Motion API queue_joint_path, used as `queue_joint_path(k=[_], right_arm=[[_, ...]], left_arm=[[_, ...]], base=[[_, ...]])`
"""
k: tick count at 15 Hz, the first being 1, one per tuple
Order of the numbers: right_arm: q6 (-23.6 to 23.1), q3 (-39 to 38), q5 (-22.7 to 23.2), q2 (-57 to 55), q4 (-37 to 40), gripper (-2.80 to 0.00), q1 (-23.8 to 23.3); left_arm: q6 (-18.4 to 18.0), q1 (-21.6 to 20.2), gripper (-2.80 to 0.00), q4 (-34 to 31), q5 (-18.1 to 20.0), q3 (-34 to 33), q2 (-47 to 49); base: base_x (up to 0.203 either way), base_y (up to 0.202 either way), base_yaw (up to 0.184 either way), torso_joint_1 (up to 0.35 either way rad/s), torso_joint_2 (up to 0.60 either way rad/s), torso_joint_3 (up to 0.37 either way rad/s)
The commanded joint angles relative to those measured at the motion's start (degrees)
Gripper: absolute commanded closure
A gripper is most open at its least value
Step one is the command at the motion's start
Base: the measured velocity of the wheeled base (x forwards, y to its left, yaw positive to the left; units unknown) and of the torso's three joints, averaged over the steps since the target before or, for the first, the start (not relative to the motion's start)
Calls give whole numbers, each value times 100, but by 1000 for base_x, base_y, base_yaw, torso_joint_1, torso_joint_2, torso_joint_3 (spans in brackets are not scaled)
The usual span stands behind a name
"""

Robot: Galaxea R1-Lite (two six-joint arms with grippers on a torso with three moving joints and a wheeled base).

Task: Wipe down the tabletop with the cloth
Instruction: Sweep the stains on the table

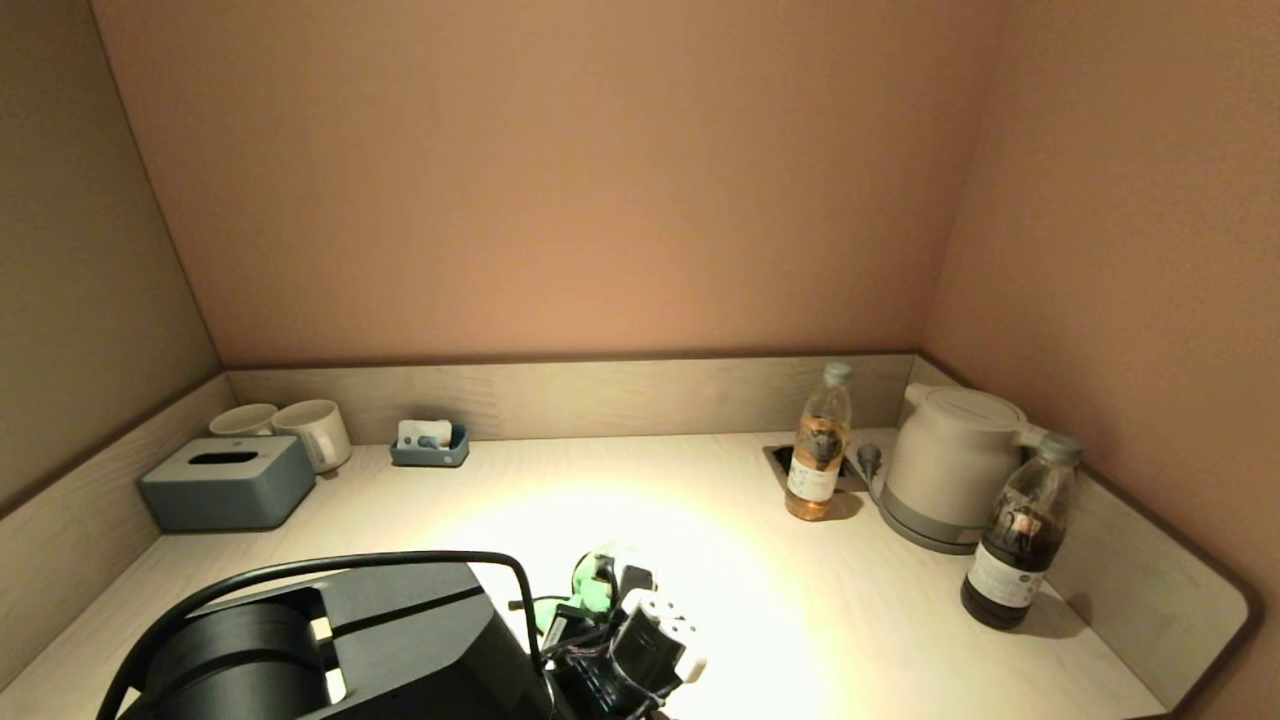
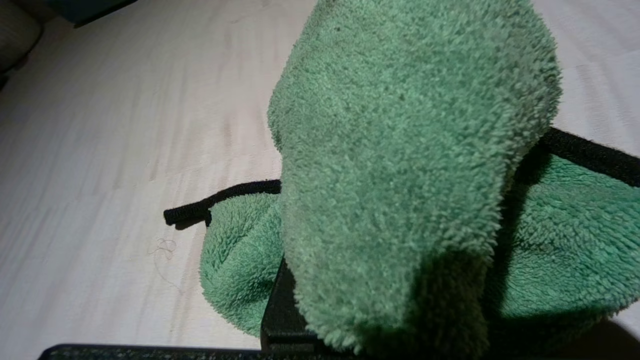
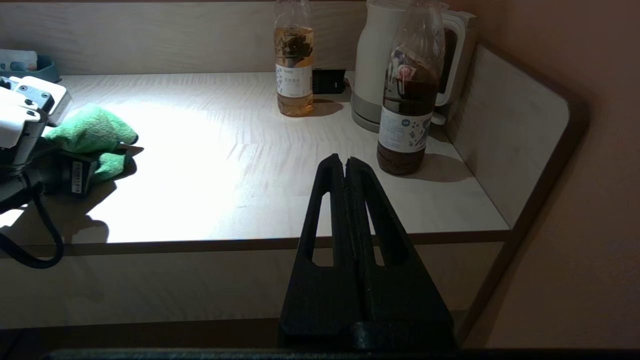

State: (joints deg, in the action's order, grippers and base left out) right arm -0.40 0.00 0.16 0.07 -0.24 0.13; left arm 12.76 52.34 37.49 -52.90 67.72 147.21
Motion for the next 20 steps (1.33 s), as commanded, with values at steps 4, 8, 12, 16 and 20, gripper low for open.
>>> queue_joint_path(k=[4, 8, 12, 16, 20], right_arm=[[-4, 0, 2, -7, -2, 0, 4], [-4, 0, 2, -7, -2, 0, 4], [-4, 0, 2, -7, -2, 0, 4], [-4, 0, 2, -7, -2, 0, 4], [-4, 0, 2, -7, -2, 0, 4]], left_arm=[[288, -221, 0, -32, -263, -737, -325], [342, -198, 0, -31, -335, -1279, -963], [492, -198, 0, -22, -421, -1939, -1433], [613, -57, 0, -22, -482, -2393, -1901], [504, 148, 0, -33, -439, -2302, -2390]], base=[[0, 0, 0, 0, 0, 0], [0, 0, 0, 0, 0, 0], [0, 0, 0, 0, 0, 0], [0, 0, 0, 0, 0, 0], [0, 0, 0, 0, 0, 0]])
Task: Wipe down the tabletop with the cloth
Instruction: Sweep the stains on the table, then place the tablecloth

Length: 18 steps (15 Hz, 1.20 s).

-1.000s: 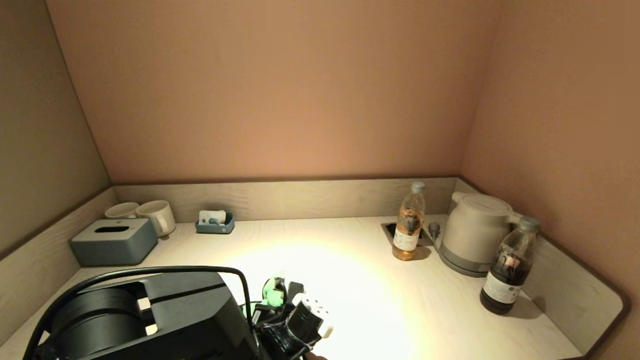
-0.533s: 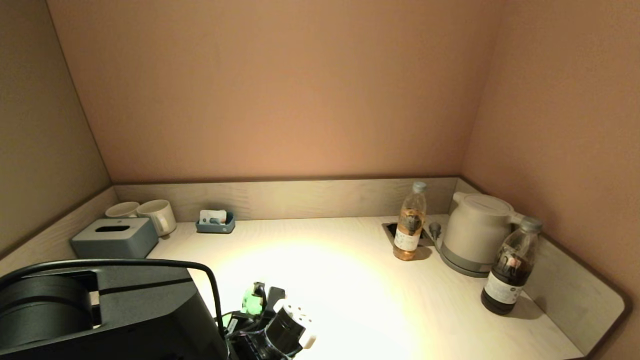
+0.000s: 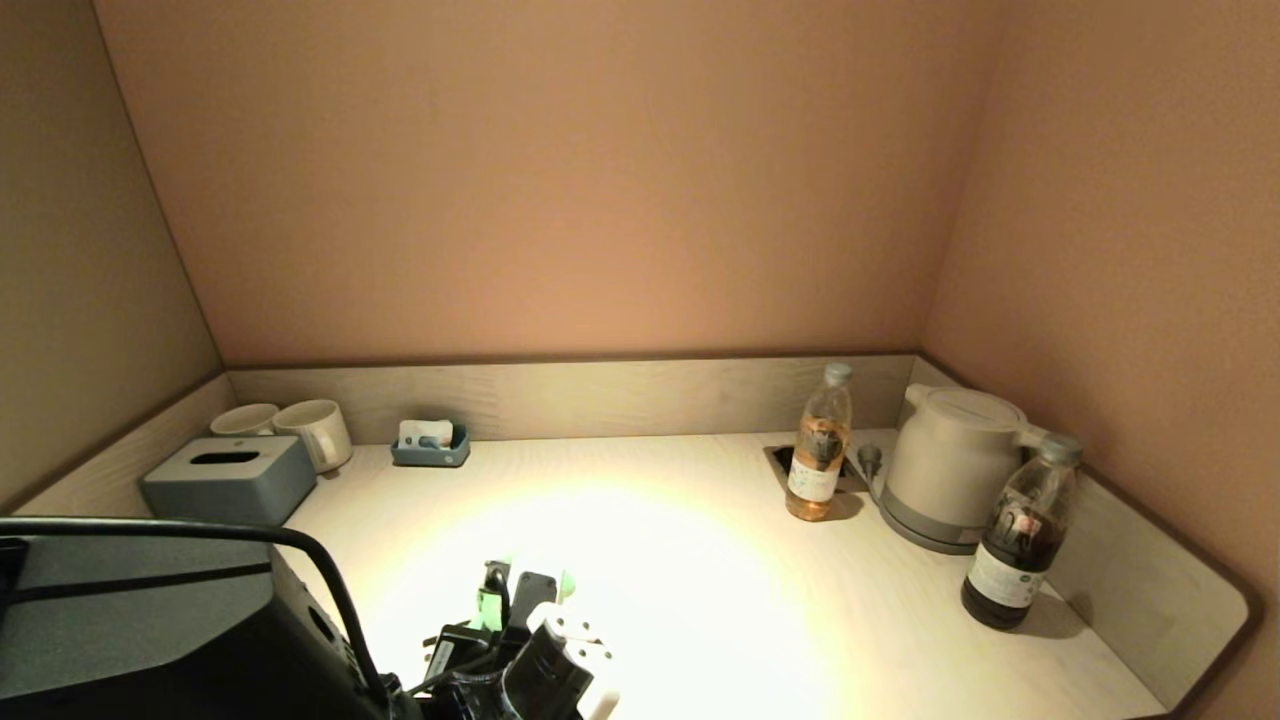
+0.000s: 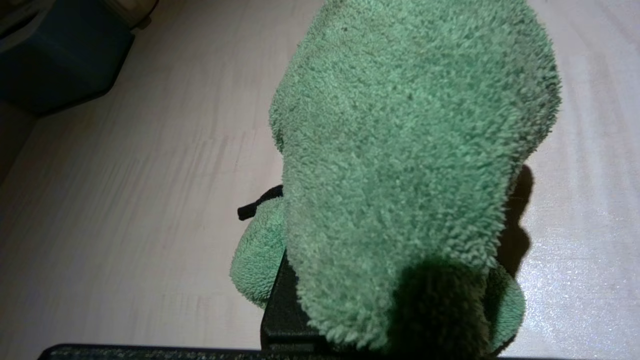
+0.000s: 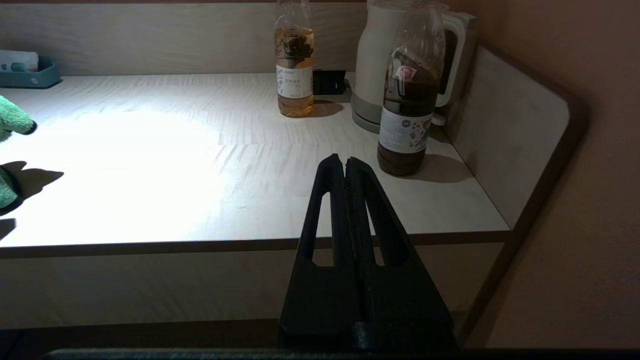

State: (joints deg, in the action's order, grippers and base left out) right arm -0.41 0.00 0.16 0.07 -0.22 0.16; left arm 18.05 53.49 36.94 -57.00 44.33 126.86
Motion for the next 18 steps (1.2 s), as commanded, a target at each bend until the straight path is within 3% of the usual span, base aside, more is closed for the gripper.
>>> queue_joint_path(k=[1, 6, 10, 12, 13, 16, 18], right_arm=[[-2, 0, 2, -7, -4, 0, 2], [-2, 0, 2, -7, -4, 0, -6], [-2, 0, 2, -7, -4, 0, 2], [-2, 0, 2, -7, -4, 0, 2], [-2, 0, 2, -7, -4, 0, -7], [-2, 0, 2, -7, -4, 0, 2], [-2, 0, 2, -7, -4, 0, 2]], left_arm=[[-107, -17, 0, 16, -16, 76, -649], [-742, -765, 0, -212, 164, 624, -2276], [-897, -1998, 0, -1228, 628, 1142, -3219], [-875, -2884, 0, -1882, 1020, 1135, -3618], [-839, -3415, 0, -2338, 1321, 1155, -3845], [-665, -4428, 0, -3480, 2478, 1245, -4351], [-520, -5071, 0, -4026, 3728, 1233, -4509]], base=[[0, 0, 0, 0, 0, 0], [0, 0, 0, 0, 0, 0], [0, 0, 0, 0, 0, 0], [0, 0, 0, 0, 0, 0], [0, 0, 0, 0, 0, 0], [0, 0, 0, 0, 0, 0], [0, 0, 0, 0, 0, 0]])
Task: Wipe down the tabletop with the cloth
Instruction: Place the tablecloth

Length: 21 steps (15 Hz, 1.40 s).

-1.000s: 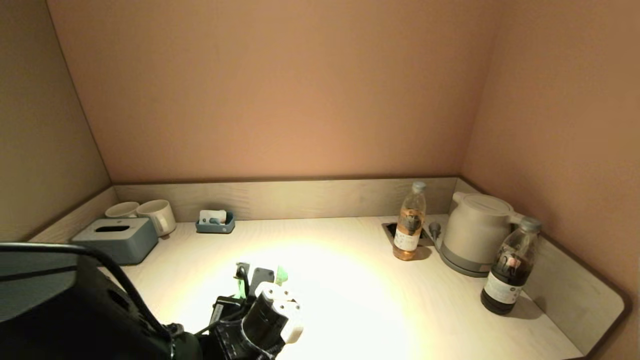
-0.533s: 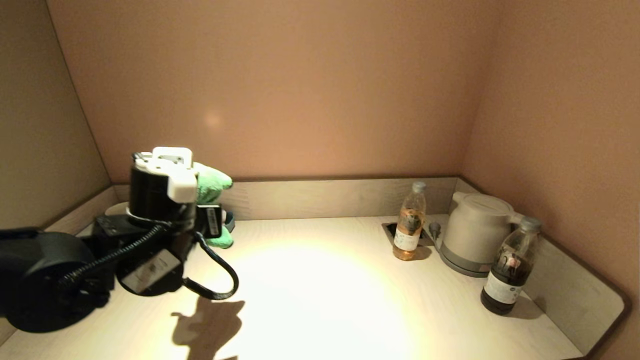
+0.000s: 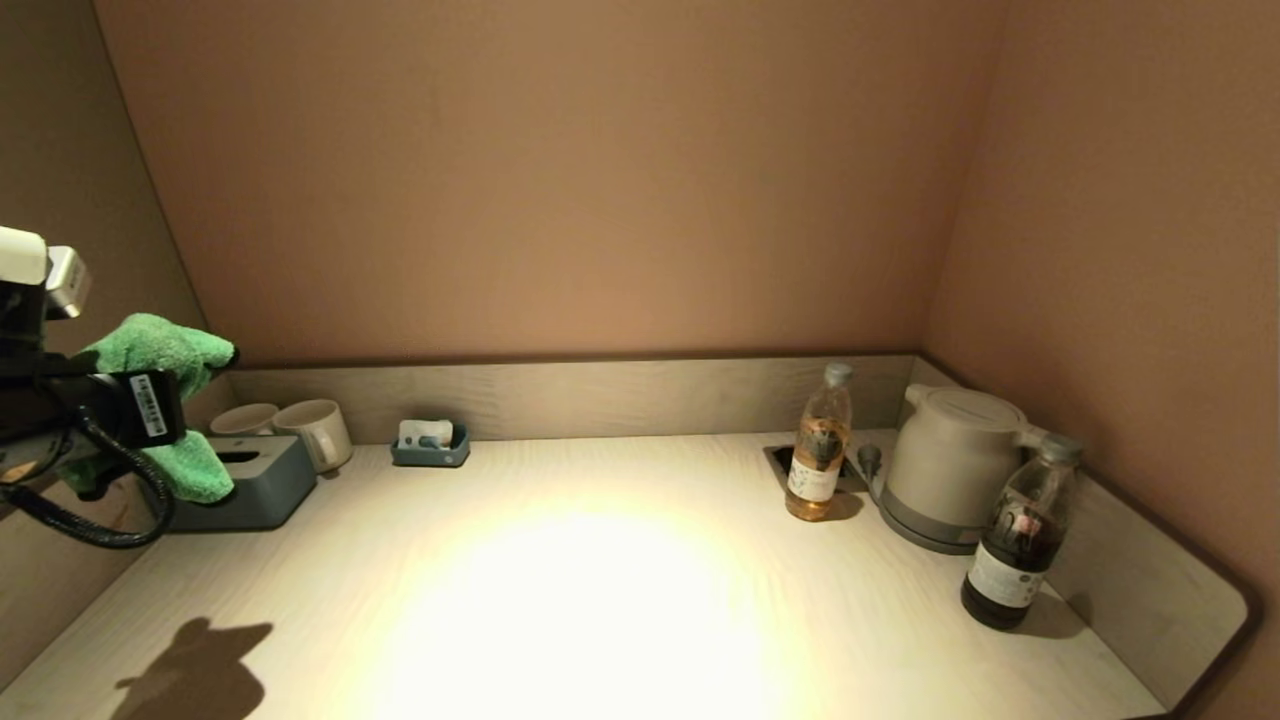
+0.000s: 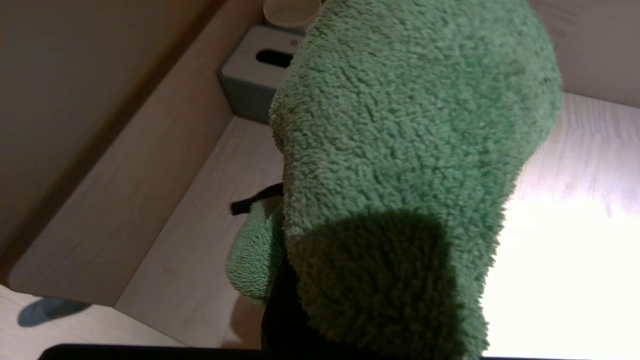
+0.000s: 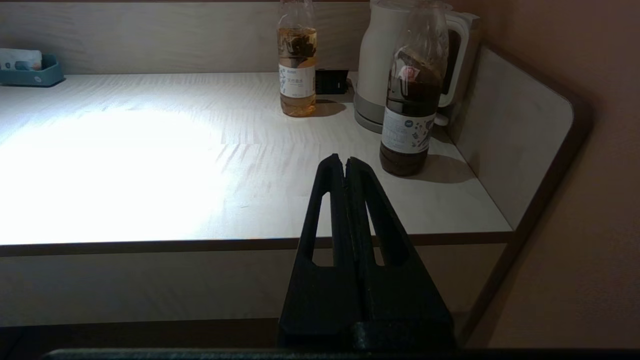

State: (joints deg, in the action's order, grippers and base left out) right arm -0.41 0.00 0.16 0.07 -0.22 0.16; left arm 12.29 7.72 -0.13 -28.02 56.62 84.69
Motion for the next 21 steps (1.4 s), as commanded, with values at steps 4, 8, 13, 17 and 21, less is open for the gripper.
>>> queue_joint_path(k=[4, 8, 13, 17, 21], right_arm=[[2, 0, 2, -7, -4, 0, 2], [-2, 0, 2, -7, -4, 0, 2], [-2, 0, 2, -7, -4, 0, 2], [-2, 0, 2, -7, -4, 0, 2], [-2, 0, 2, -7, -4, 0, 2]], left_arm=[[94, -1100, 0, -991, 1434, -108, -49], [102, -1459, 0, -1044, 1493, -145, 329], [408, -1148, 0, -1120, 1717, -137, 756], [368, -1709, 0, -1608, 1682, 311, 1111], [379, -2265, 0, -1658, 1685, 534, 1497]], base=[[0, 0, 0, 0, 0, 0], [0, 0, 0, 0, 0, 0], [0, 0, 0, 0, 0, 0], [0, 0, 0, 0, 0, 0], [0, 0, 0, 0, 0, 0]])
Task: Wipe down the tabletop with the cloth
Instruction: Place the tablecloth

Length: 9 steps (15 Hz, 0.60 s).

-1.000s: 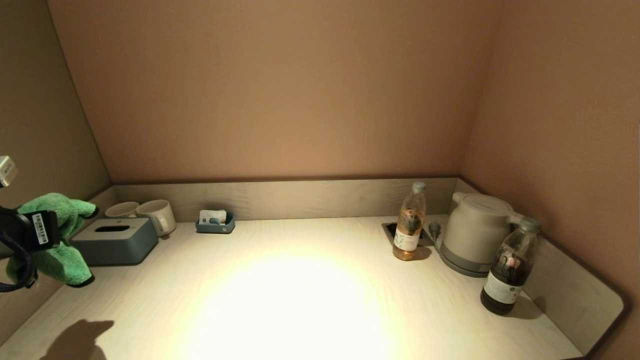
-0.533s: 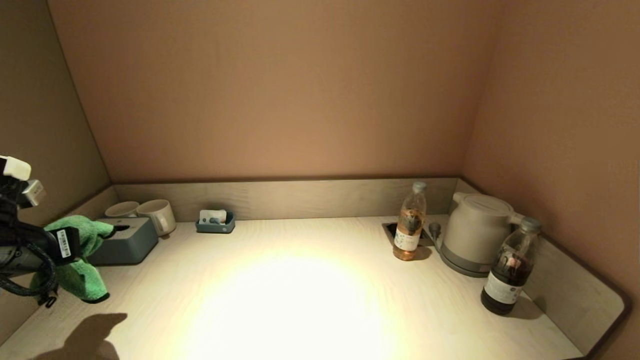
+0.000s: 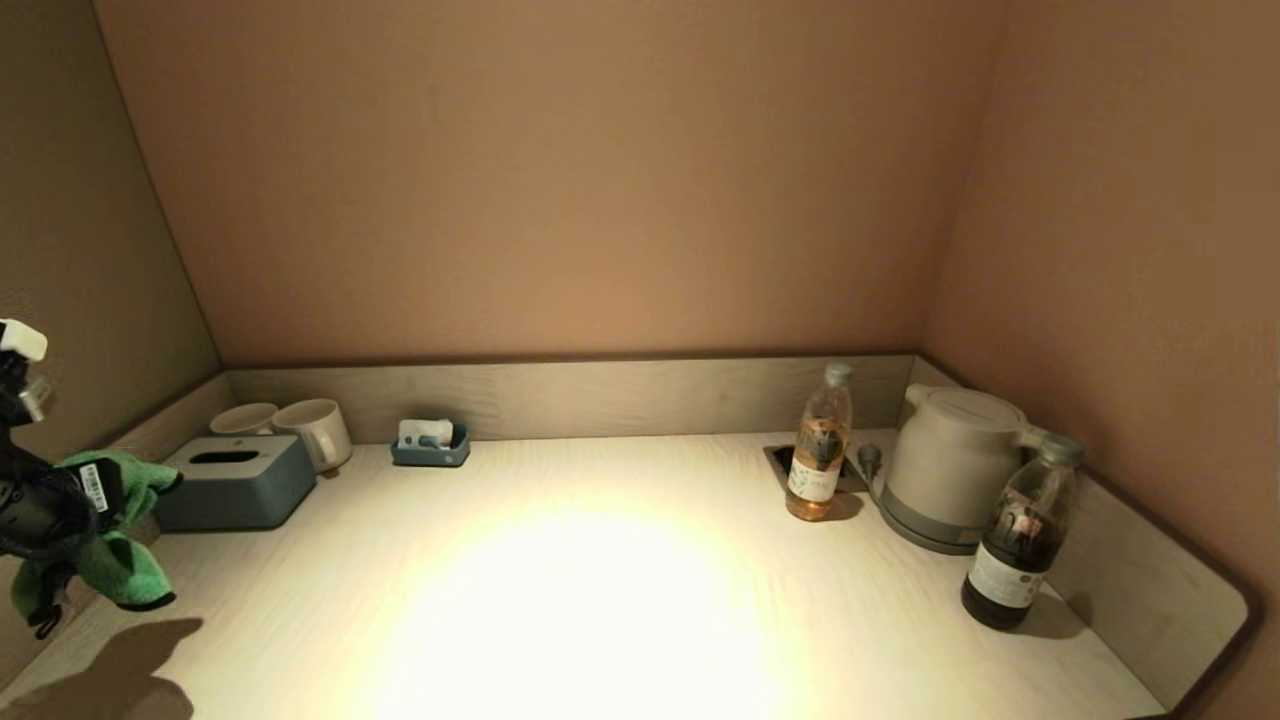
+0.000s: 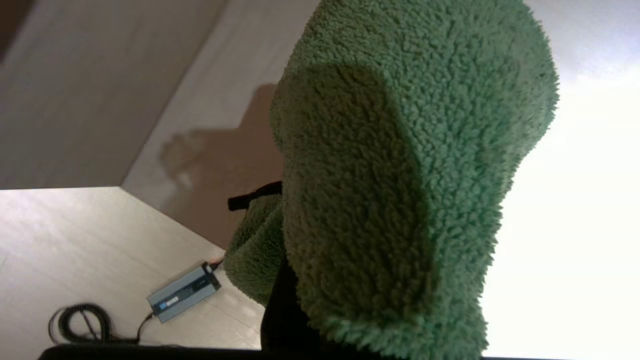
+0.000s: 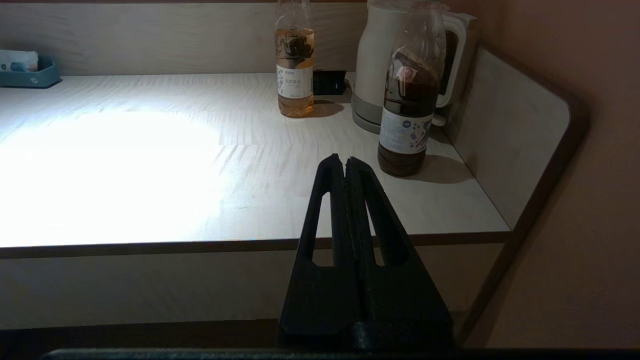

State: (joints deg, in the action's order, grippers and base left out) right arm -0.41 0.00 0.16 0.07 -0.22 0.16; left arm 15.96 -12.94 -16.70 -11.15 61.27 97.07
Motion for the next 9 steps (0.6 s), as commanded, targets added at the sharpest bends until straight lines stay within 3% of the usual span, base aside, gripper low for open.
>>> queue_joint_path(k=[1, 4, 9], right_arm=[[-2, 0, 2, -7, -4, 0, 2], [-2, 0, 2, -7, -4, 0, 2], [-2, 0, 2, -7, -4, 0, 2]], left_arm=[[23, -327, 0, 6, 16, 45, 339], [87, -811, 0, 149, 25, -2, 936], [406, -946, 0, 374, -23, 157, 1330]], base=[[0, 0, 0, 0, 0, 0], [0, 0, 0, 0, 0, 0], [0, 0, 0, 0, 0, 0]])
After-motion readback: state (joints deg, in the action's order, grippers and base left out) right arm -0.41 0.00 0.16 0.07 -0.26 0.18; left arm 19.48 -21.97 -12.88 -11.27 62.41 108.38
